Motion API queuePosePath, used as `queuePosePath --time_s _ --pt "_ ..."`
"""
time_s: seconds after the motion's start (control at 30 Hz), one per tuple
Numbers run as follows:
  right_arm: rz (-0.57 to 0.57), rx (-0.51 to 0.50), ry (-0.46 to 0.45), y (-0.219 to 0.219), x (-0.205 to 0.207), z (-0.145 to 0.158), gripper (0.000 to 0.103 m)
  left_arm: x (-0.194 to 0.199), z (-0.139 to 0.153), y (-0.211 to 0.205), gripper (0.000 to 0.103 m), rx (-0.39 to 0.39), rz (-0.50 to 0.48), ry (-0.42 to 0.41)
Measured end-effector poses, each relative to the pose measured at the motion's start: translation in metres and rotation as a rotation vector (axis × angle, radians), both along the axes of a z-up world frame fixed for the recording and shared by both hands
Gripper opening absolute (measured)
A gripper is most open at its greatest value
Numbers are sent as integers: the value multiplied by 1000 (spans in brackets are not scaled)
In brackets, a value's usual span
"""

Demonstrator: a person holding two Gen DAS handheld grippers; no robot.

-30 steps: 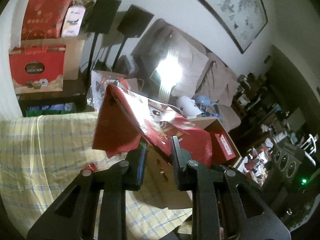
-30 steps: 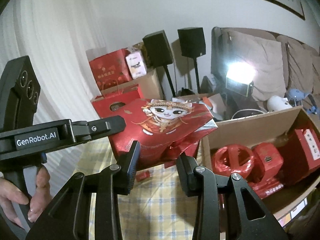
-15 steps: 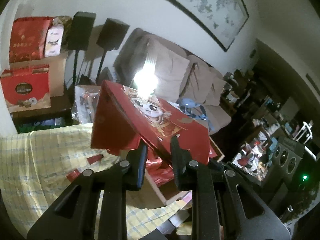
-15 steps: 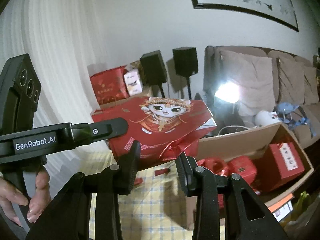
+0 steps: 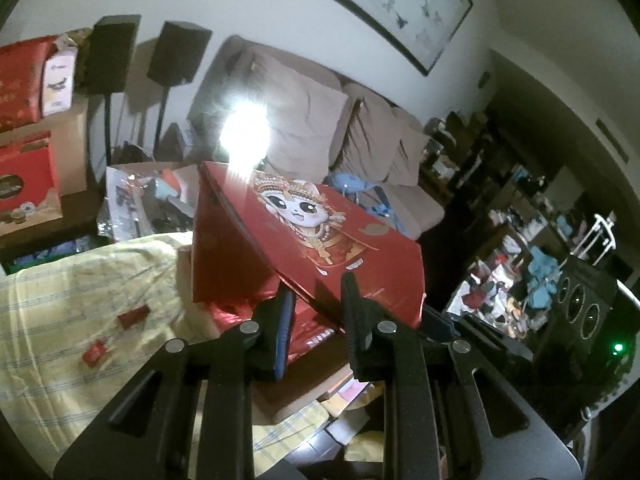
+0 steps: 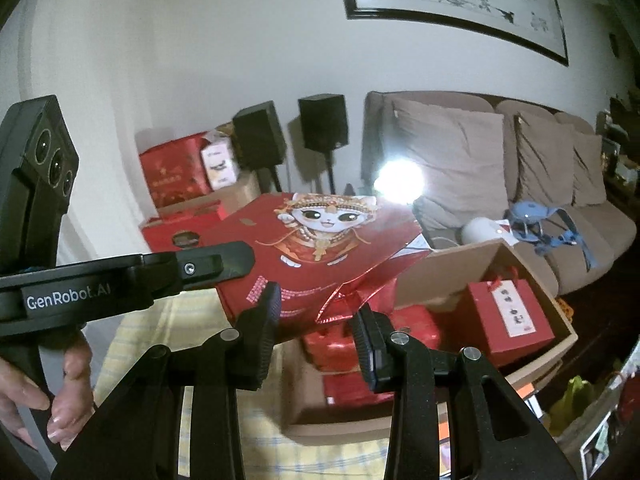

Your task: Organize objects

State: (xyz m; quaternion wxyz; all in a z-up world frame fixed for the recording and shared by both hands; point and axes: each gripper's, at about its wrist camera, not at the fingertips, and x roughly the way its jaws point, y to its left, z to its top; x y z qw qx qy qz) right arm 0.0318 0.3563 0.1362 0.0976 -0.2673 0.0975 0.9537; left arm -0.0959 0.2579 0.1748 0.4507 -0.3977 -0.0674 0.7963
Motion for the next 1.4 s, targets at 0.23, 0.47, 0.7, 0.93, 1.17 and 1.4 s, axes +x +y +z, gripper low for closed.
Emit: queuePosePath --time_s 0.23,0.47,0.7,0.93,1.17,1.4 --pt "-45 13 -6 36 -8 -12 35 -8 -13 42 20 -14 -43 1" --pt "-42 31 -15 63 -24 -32 35 -27 -36 71 20 -30 -59 -23" --pt "-14 44 -45 79 -34 -67 34 -32 -73 84 20 -60 -77 -75" --pt "-10 -21 -128 97 -35 -98 32 -22 -105 95 20 -104 -104 -130" --pt "-5 -66 -279 105 -33 -127 42 -6 -137 101 23 -248 -103 -183" --pt "-38 -13 -329 106 -17 -126 62 -1 -138 84 34 -280 -88 -179"
